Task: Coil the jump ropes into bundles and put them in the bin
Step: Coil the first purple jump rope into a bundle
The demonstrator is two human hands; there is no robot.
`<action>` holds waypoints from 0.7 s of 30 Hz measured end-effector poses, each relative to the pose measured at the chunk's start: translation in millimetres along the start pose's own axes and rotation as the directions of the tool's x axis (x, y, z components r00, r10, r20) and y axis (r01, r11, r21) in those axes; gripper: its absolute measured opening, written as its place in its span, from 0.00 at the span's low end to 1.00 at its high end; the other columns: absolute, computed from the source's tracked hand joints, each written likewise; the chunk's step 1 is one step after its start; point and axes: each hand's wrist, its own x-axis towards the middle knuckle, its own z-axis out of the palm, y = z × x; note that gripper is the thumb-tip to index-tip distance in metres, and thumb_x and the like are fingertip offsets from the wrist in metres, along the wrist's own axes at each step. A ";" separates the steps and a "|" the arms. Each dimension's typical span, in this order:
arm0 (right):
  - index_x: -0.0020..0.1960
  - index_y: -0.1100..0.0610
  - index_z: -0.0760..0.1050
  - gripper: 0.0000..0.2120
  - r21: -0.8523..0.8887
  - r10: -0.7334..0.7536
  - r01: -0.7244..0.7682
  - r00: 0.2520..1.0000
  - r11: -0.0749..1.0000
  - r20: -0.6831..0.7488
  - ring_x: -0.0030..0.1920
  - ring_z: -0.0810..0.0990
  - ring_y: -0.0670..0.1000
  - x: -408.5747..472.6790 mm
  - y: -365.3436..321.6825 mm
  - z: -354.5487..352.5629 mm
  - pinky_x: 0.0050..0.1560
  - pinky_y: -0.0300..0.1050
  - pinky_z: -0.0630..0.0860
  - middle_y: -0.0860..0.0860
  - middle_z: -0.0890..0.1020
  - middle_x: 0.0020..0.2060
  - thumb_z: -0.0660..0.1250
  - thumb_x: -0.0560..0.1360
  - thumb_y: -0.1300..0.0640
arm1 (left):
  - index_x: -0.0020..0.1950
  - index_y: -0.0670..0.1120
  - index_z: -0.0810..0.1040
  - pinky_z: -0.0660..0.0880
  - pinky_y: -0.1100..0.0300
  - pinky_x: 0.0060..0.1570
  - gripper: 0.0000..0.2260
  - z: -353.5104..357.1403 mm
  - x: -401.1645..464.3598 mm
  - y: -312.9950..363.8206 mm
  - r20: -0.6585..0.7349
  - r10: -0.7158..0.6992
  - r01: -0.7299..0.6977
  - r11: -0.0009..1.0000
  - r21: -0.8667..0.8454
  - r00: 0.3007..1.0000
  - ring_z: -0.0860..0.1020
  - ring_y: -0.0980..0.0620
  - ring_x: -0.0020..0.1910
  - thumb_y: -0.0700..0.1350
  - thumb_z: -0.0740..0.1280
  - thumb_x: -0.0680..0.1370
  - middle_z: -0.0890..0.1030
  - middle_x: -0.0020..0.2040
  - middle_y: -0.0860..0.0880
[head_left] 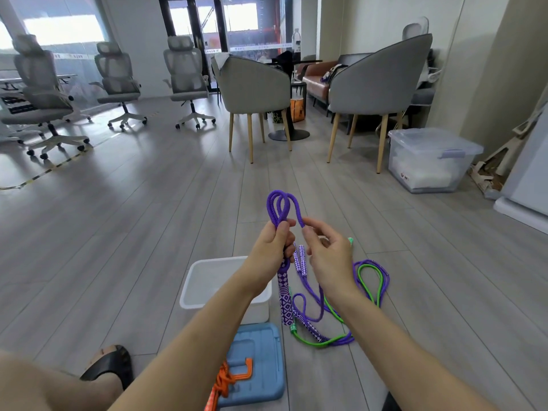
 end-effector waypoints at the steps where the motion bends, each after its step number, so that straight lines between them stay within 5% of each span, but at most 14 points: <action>1: 0.55 0.35 0.82 0.17 -0.034 -0.010 0.011 0.999 0.999 0.030 0.44 0.81 0.46 -0.6 1.5 1.4 0.49 0.48 0.80 0.44 0.82 0.49 0.65 0.83 0.59 | 0.60 0.44 0.73 0.70 0.56 0.40 0.11 1.3 -0.4 -1.3 0.016 0.004 -0.004 1.000 0.018 1.000 0.67 0.55 0.34 0.46 0.53 0.88 0.66 0.36 0.50; 4: 0.61 0.35 0.81 0.21 -0.085 -0.043 0.054 0.990 0.995 0.133 0.53 0.84 0.51 -2.3 1.8 4.3 0.57 0.56 0.82 0.47 0.82 0.54 0.63 0.82 0.61 | 0.57 0.43 0.71 0.69 0.56 0.39 0.10 3.2 -3.0 -4.5 0.044 0.013 -0.015 0.999 0.041 0.999 0.67 0.55 0.34 0.47 0.53 0.88 0.68 0.35 0.50; 9: 0.50 0.49 0.82 0.08 -0.029 -0.033 0.035 0.997 0.999 0.064 0.45 0.86 0.52 -6.1 -1.6 4.1 0.46 0.53 0.85 0.50 0.86 0.43 0.72 0.78 0.62 | 0.57 0.42 0.72 0.74 0.65 0.37 0.09 7.6 -4.9 -3.4 -0.035 -0.001 0.000 1.000 -0.026 0.999 0.77 0.59 0.34 0.44 0.54 0.88 0.79 0.36 0.54; 13: 0.45 0.54 0.80 0.04 -0.053 0.023 -0.019 0.997 0.998 0.069 0.33 0.81 0.50 -9.9 -5.6 7.6 0.34 0.45 0.76 0.52 0.84 0.36 0.75 0.76 0.58 | 0.49 0.44 0.72 0.74 0.57 0.39 0.10 0.7 3.9 -10.1 -0.139 -0.040 0.027 0.995 -0.093 0.989 0.74 0.50 0.38 0.45 0.56 0.87 0.75 0.38 0.49; 17: 0.48 0.52 0.84 0.03 -0.173 0.070 -0.018 0.951 0.985 0.301 0.28 0.74 0.44 -9.1 -9.8 5.3 0.34 0.41 0.71 0.44 0.82 0.31 0.72 0.78 0.57 | 0.50 0.44 0.71 0.80 0.55 0.40 0.10 -18.4 18.7 -5.8 -0.291 -0.123 -0.003 0.917 -0.399 0.949 0.82 0.51 0.38 0.45 0.54 0.87 0.79 0.39 0.48; 21: 0.55 0.51 0.86 0.07 -0.322 0.134 0.079 0.797 0.943 0.590 0.30 0.69 0.41 -15.3 -8.0 0.1 0.37 0.36 0.68 0.40 0.78 0.28 0.71 0.79 0.57 | 0.45 0.47 0.67 0.77 0.58 0.34 0.13 -49.0 30.7 -0.3 -0.382 -0.200 -0.123 0.729 -0.673 0.902 0.73 0.54 0.27 0.47 0.54 0.88 0.71 0.30 0.52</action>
